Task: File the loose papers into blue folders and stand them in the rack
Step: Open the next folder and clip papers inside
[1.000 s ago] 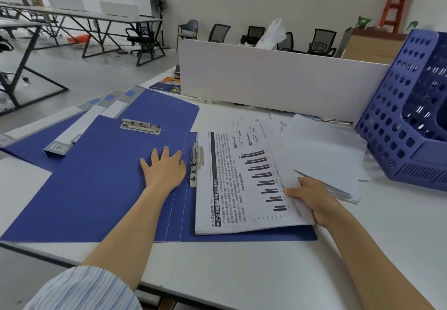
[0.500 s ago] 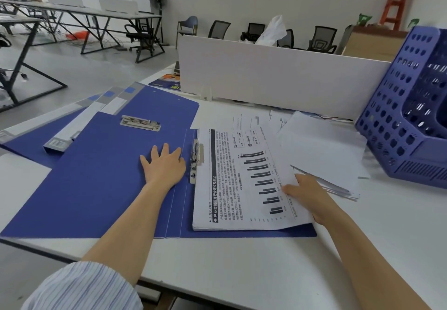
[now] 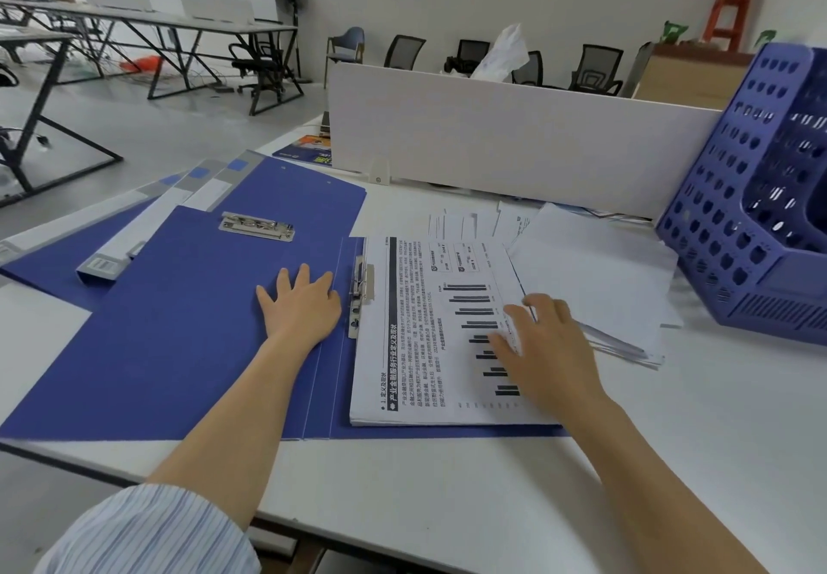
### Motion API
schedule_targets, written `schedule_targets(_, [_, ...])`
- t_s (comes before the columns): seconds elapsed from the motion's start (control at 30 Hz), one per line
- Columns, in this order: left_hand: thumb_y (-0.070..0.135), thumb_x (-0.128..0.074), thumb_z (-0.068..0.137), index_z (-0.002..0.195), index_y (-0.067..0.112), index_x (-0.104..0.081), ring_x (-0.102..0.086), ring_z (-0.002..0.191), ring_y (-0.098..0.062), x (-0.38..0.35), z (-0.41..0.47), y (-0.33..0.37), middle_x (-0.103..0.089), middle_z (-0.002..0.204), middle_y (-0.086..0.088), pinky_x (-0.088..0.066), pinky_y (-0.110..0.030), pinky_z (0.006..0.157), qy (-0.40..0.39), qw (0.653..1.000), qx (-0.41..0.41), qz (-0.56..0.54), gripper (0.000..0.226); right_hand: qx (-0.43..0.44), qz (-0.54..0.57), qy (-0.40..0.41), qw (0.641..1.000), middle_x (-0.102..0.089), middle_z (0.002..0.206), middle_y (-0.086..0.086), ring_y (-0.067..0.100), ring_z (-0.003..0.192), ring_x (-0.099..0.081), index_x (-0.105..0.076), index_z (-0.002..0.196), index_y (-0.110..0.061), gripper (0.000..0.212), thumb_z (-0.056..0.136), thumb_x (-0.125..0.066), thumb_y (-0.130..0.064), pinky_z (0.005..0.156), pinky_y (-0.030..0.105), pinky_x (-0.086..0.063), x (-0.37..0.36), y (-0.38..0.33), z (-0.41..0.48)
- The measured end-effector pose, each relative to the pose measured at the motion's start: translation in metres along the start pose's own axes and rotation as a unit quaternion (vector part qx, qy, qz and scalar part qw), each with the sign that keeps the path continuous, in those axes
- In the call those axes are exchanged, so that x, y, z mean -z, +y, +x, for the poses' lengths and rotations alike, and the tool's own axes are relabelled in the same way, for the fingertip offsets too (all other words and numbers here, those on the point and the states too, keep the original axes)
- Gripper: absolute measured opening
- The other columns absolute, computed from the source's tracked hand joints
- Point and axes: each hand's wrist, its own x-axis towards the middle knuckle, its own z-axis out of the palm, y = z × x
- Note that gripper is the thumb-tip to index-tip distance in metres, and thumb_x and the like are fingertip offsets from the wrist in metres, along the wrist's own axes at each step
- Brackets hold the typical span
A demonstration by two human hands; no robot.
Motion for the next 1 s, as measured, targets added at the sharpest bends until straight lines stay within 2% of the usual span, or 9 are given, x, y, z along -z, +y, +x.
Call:
schedule_targets(0.1, [0.027, -0.026, 0.099, 0.143, 0.023, -0.028, -0.003, 0.145, -0.032, 0.0, 0.0, 0.001, -0.014, 0.157, -0.007, -0.003, -0.056, 0.114, 0.008, 1.0, 0.002, -0.004, 0.045, 0.078, -0.009, -0.056, 0.995, -0.066, 0.112, 0.015, 0.036, 0.106, -0.062, -0.069, 0.104, -0.016, 0.048, 0.078, -0.039, -0.043, 0.08, 0.046, -0.052, -0.007, -0.005, 0.0])
schedule_targets(0.2, [0.022, -0.028, 0.099, 0.139, 0.017, -0.039, -0.008, 0.145, -0.029, 0.0, -0.001, 0.001, -0.025, 0.153, -0.008, -0.004, -0.056, 0.113, 0.038, 0.999, -0.006, -0.036, 0.042, 0.113, 0.038, -0.124, 0.985, -0.04, 0.142, 0.004, 0.025, 0.137, -0.029, -0.05, 0.127, -0.031, 0.073, 0.071, -0.011, -0.058, 0.11, 0.042, -0.025, -0.018, -0.006, -0.001])
schedule_targets(0.37, [0.018, -0.033, 0.099, 0.139, 0.005, -0.037, -0.017, 0.144, -0.028, 0.003, -0.003, 0.007, -0.033, 0.149, -0.014, -0.012, -0.044, 0.117, 0.165, 0.97, -0.074, -0.165, 0.042, 0.094, 0.082, -0.146, 0.981, -0.031, 0.145, -0.004, 0.016, 0.138, -0.021, -0.04, 0.132, -0.036, 0.083, 0.063, -0.002, -0.061, 0.111, 0.035, -0.017, -0.027, -0.003, -0.001])
schedule_targets(0.47, [0.023, -0.032, 0.1, 0.146, 0.009, -0.023, -0.021, 0.141, -0.02, 0.005, -0.002, 0.02, -0.029, 0.151, -0.005, -0.018, -0.034, 0.115, 0.075, 0.945, -0.086, -0.306, 0.048, 0.092, 0.087, -0.149, 0.981, -0.031, 0.146, -0.005, 0.015, 0.138, -0.02, -0.04, 0.132, -0.037, 0.082, 0.063, -0.002, -0.061, 0.111, 0.035, -0.017, -0.029, -0.002, -0.002])
schedule_targets(0.57, [0.028, -0.033, 0.099, 0.148, 0.015, -0.015, -0.046, 0.11, -0.007, 0.011, -0.001, 0.032, -0.048, 0.129, 0.007, -0.035, -0.022, 0.092, -0.042, 0.894, -0.049, -0.443, 0.053, 0.092, 0.095, -0.153, 0.979, -0.03, 0.147, -0.005, 0.015, 0.139, -0.019, -0.04, 0.132, -0.037, 0.081, 0.064, -0.003, -0.062, 0.112, 0.036, -0.016, -0.031, -0.003, -0.001])
schedule_targets(0.7, [0.036, -0.031, 0.099, 0.146, 0.014, -0.021, -0.028, 0.139, -0.02, 0.019, -0.001, 0.027, -0.048, 0.137, -0.002, -0.018, -0.037, 0.113, -0.046, 0.836, -0.011, -0.546, 0.053, 0.088, 0.102, -0.152, 0.979, -0.03, 0.147, -0.005, 0.014, 0.139, -0.018, -0.04, 0.132, -0.037, 0.081, 0.064, -0.004, -0.062, 0.113, 0.037, -0.015, -0.031, -0.002, -0.001])
schedule_targets(0.8, [0.034, -0.034, 0.099, 0.146, 0.016, -0.022, -0.021, 0.142, -0.02, 0.026, -0.013, 0.021, -0.037, 0.148, -0.002, -0.015, -0.039, 0.116, -0.026, 0.867, -0.062, -0.495, 0.052, 0.089, 0.101, -0.152, 0.979, -0.029, 0.147, -0.006, 0.014, 0.139, -0.018, -0.039, 0.132, -0.037, 0.081, 0.064, -0.004, -0.062, 0.113, 0.036, -0.015, -0.03, -0.002, -0.002])
schedule_targets(0.9, [0.015, -0.037, 0.099, 0.147, 0.012, -0.018, -0.022, 0.142, -0.023, 0.035, -0.037, 0.019, -0.025, 0.153, -0.007, -0.025, -0.031, 0.109, -0.049, 0.937, -0.122, -0.325, 0.051, 0.092, 0.101, -0.153, 0.979, -0.029, 0.147, -0.006, 0.014, 0.139, -0.018, -0.038, 0.133, -0.036, 0.082, 0.063, -0.003, -0.062, 0.113, 0.036, -0.015, -0.03, -0.002, -0.002])
schedule_targets(1.0, [0.024, -0.043, 0.096, 0.148, 0.018, -0.012, -0.019, 0.143, -0.019, 0.033, -0.057, 0.012, -0.023, 0.155, -0.001, -0.021, -0.032, 0.113, -0.053, 0.959, -0.135, -0.244, 0.061, 0.096, 0.092, -0.15, 0.98, -0.029, 0.147, -0.005, 0.015, 0.139, -0.018, -0.038, 0.133, -0.036, 0.083, 0.062, -0.002, -0.062, 0.112, 0.036, -0.015, -0.031, -0.001, -0.001])
